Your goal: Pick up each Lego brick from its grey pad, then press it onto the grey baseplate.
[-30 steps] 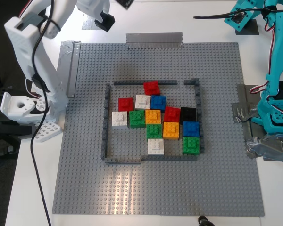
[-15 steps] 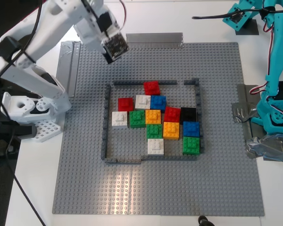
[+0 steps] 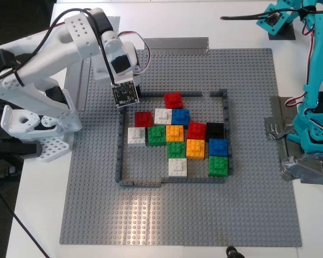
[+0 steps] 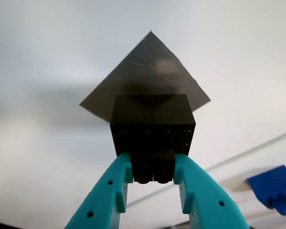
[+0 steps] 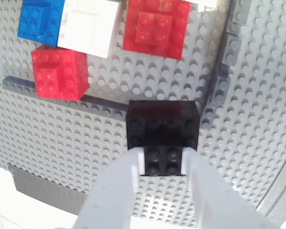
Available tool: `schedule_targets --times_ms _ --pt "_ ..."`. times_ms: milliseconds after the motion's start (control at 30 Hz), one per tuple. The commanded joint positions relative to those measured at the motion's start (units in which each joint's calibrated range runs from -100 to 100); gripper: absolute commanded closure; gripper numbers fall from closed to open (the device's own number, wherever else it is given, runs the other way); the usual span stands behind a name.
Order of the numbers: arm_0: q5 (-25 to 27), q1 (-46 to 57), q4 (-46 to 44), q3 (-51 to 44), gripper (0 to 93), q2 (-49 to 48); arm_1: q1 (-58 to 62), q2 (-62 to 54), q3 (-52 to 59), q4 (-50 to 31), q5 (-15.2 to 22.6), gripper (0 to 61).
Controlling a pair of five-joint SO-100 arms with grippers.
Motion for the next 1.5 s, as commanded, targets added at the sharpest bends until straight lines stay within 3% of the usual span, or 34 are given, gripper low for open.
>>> schedule_targets --times_ms 0,200,400,600,1000,1167,1367,1467 --pt "0.44 -1.16 6.09 -0.19 92.7 -12.08 1.41 0.45 0.66 -4.54 -0.34 61.2" --pt "0.09 -2.76 6.09 4.96 92.7 -22.04 2.06 1.65 5.08 -8.03 -0.53 61.2" --pt "-0.05 -9.65 6.09 18.95 92.7 -32.34 2.86 1.48 8.15 -8.85 0.1 61.2" --pt "-7.48 -18.65 6.09 32.41 92.7 -43.67 5.4 1.13 9.68 -9.58 0.88 61.2" --pt "-11.87 -38.89 6.09 60.49 92.7 -67.53 10.33 -0.58 13.39 -10.48 2.94 61.2" --pt "-16.36 -51.15 6.09 68.07 92.7 -76.97 9.82 -0.58 13.3 -11.21 2.94 61.2" --pt "-24.52 -64.2 6.09 70.96 92.7 -79.03 9.03 -0.41 12.66 -12.02 2.98 61.1" --pt "-28.48 -70.3 6.09 72.68 92.7 -79.03 8.88 -0.41 12.66 -12.51 3.42 55.8"
